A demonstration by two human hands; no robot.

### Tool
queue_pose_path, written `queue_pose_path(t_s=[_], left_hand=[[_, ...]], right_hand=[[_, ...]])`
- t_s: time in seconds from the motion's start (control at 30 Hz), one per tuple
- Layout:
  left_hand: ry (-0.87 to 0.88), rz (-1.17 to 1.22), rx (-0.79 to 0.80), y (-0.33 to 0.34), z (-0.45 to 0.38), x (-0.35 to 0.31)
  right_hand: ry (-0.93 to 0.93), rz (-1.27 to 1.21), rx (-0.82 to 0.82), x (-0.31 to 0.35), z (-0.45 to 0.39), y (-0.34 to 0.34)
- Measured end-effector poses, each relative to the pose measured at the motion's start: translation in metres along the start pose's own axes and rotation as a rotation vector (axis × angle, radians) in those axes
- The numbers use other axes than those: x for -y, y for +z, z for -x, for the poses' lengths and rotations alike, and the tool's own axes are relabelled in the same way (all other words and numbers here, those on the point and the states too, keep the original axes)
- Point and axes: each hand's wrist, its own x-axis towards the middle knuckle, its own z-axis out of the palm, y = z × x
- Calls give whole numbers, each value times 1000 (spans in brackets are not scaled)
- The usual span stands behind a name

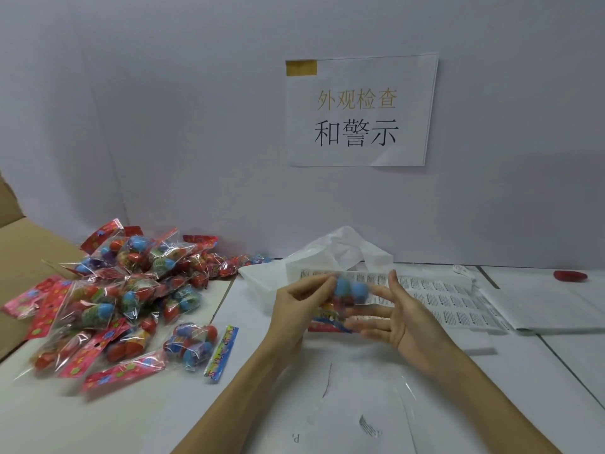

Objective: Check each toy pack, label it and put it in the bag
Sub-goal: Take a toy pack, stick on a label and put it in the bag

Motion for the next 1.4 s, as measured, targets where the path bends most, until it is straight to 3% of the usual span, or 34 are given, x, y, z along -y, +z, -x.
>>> queue_pose_path(t_s=[0.1, 0.23, 0.33, 0.43, 0.57, 0.87, 1.0, 1.07, 1.2, 1.3, 1.4], left_hand=[[20, -69, 107, 7, 0, -3], [-67, -16, 54, 8, -1, -2], [-94, -82, 33, 5, -1, -2], [-169, 12, 79, 4, -2, -2], [-173, 89, 8, 4, -5, -1], [-36, -19, -226, 8, -7, 8], [-127, 169, -106, 6, -5, 4], [-152, 178, -33, 6, -5, 4], [-85, -59, 83, 2, -4, 4], [-24, -214, 247, 4, 0, 3], [19, -255, 249, 10, 2, 6]], right_hand=[[-110, -33, -4, -3, 0, -2], [-263, 289, -32, -2, 2, -4], [-257, 434, 4, -2, 1, -7], [-242, 460, -24, -3, 0, -7], [-209, 346, -65, -6, -3, -8], [-206, 80, -34, -19, -10, 1], [-209, -29, -54, -19, -14, -6], [-185, 30, -12, -14, -11, -9], [-188, 258, -75, -8, -7, -10], [-238, 267, -125, -7, -7, -10], [-232, 277, -79, -7, -3, -10]])
